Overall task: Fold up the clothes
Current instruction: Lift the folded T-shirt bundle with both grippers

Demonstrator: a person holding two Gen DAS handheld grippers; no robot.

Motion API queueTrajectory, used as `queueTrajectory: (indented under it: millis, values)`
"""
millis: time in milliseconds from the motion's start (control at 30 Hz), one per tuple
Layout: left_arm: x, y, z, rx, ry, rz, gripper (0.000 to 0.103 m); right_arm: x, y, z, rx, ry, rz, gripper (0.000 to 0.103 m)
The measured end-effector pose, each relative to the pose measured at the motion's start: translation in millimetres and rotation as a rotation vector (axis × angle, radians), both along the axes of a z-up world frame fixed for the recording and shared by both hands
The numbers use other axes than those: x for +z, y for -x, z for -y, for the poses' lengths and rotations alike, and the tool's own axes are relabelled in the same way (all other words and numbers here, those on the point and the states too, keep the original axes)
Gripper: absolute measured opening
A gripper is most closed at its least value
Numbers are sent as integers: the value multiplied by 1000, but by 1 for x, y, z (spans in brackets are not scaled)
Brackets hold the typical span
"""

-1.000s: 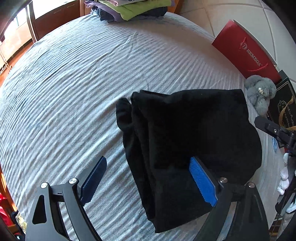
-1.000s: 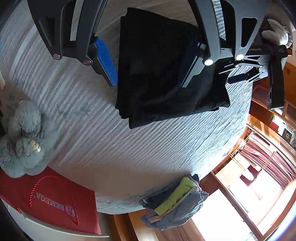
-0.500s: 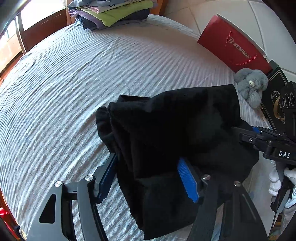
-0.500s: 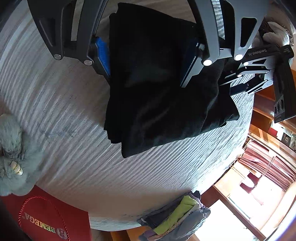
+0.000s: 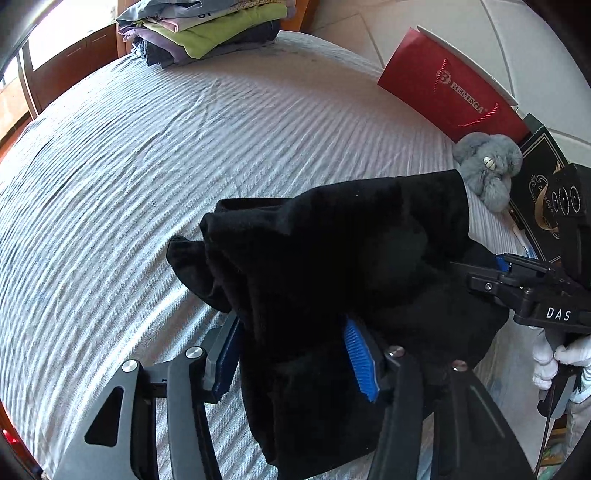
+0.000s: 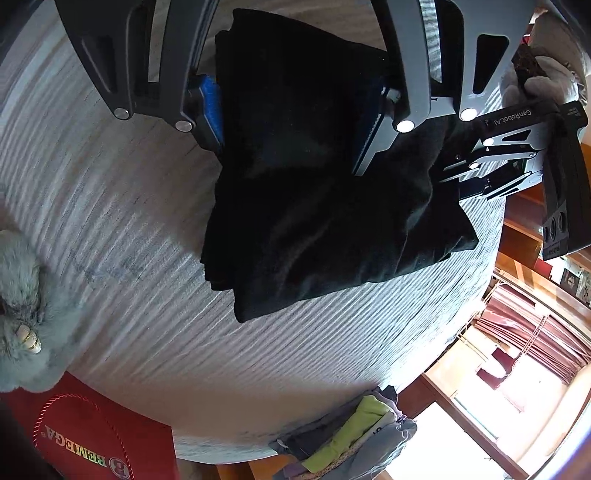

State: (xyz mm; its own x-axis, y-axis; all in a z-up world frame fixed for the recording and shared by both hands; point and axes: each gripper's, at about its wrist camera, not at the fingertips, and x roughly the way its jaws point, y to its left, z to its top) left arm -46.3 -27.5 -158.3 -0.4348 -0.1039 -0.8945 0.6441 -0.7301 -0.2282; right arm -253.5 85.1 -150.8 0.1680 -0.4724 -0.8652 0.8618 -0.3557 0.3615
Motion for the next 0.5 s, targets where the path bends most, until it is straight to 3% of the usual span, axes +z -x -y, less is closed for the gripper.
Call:
queueTrajectory:
  millis: [67, 100, 167, 400, 500]
  values:
    - [0, -2, -3, -9, -3, -8, 46, 1, -4, 4, 12, -27, -11, 55]
    - [-1, -3, -4, -15, -4, -12, 42, 2, -7, 6, 19, -37, -4, 44]
    - [-2, -5, -4, -21, -13, -22, 36, 3, -14, 8, 31, -46, -33, 43]
    - [-4, -6, -5, -42, 6, -73, 36, 1, -11, 6, -20, -23, -19, 42]
    - [5, -7, -3, -62, 35, -83, 19, 9, -21, 2, -53, 2, -59, 31]
